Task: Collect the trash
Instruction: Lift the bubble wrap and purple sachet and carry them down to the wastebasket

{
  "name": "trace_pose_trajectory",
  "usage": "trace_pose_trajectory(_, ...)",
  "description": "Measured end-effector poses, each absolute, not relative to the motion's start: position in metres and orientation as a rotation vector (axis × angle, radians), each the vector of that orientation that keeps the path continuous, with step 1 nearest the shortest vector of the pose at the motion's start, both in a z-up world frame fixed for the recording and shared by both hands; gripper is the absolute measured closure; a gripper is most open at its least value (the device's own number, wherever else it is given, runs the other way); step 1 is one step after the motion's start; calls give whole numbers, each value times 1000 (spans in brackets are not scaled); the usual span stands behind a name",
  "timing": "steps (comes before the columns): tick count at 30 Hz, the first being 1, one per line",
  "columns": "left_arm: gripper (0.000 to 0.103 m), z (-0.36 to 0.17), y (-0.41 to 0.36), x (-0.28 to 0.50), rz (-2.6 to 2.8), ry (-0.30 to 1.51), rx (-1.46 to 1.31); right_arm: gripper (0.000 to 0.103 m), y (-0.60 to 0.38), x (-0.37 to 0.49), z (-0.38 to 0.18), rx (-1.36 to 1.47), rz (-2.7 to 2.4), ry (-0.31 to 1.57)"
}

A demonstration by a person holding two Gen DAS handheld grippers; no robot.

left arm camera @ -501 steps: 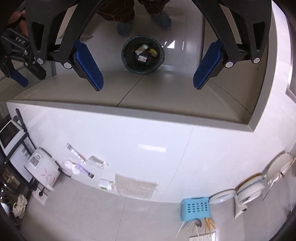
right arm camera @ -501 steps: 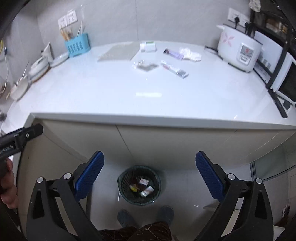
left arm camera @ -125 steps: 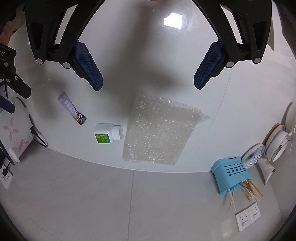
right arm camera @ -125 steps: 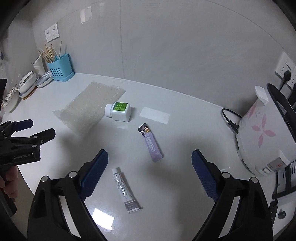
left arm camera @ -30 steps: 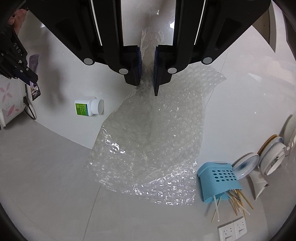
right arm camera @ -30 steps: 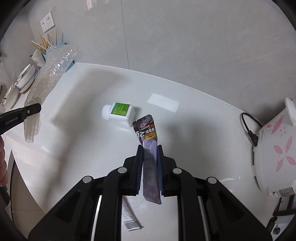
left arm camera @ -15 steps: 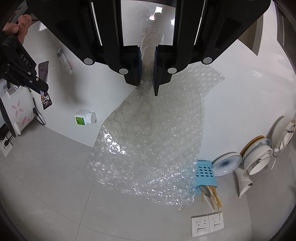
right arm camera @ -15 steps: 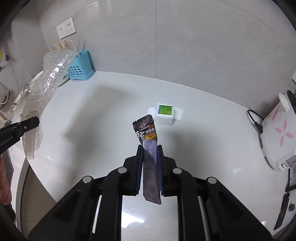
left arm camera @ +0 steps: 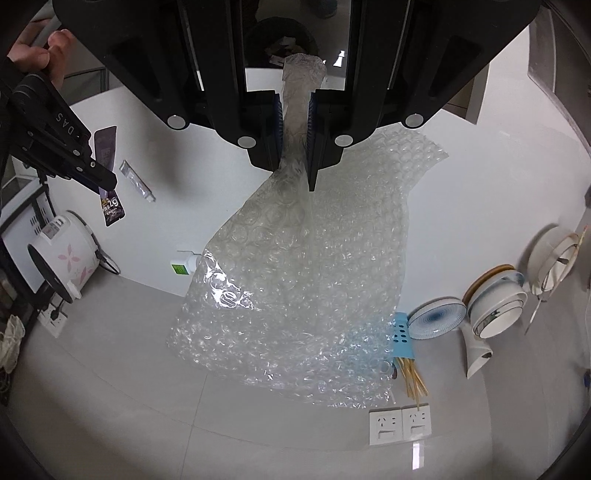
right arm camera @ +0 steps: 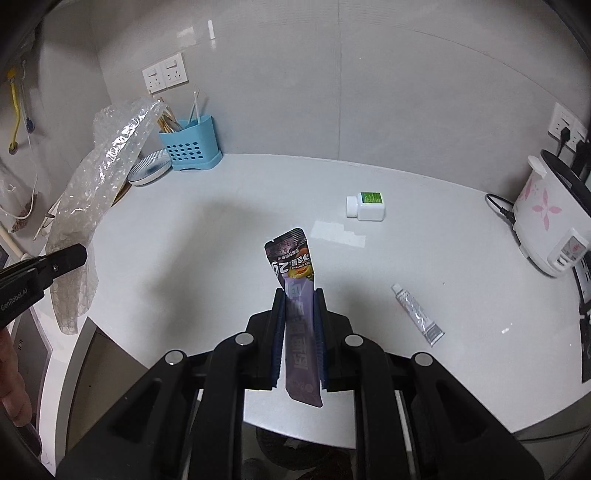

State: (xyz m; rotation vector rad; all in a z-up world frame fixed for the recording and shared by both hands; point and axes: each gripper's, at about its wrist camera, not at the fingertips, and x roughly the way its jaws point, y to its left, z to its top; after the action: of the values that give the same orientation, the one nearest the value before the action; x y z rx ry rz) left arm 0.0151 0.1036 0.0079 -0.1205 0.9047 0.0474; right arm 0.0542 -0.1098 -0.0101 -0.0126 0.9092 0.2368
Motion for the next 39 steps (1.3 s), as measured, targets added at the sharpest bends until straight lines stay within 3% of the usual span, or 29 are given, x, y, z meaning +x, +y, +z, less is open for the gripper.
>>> trace_pose_trajectory(12,94,2,112,-98,-66,912,-139,89,-85,-75,-10,-21,189,921)
trace_pose_trajectory(23,94,-20,108,-165,6,959,-161,89,-80,-115,-39,-54,315,962)
trace_pose_trajectory(39,94,-168,88,-191,18,1070,-233,89,-95,-140,-170,-88,403,1090)
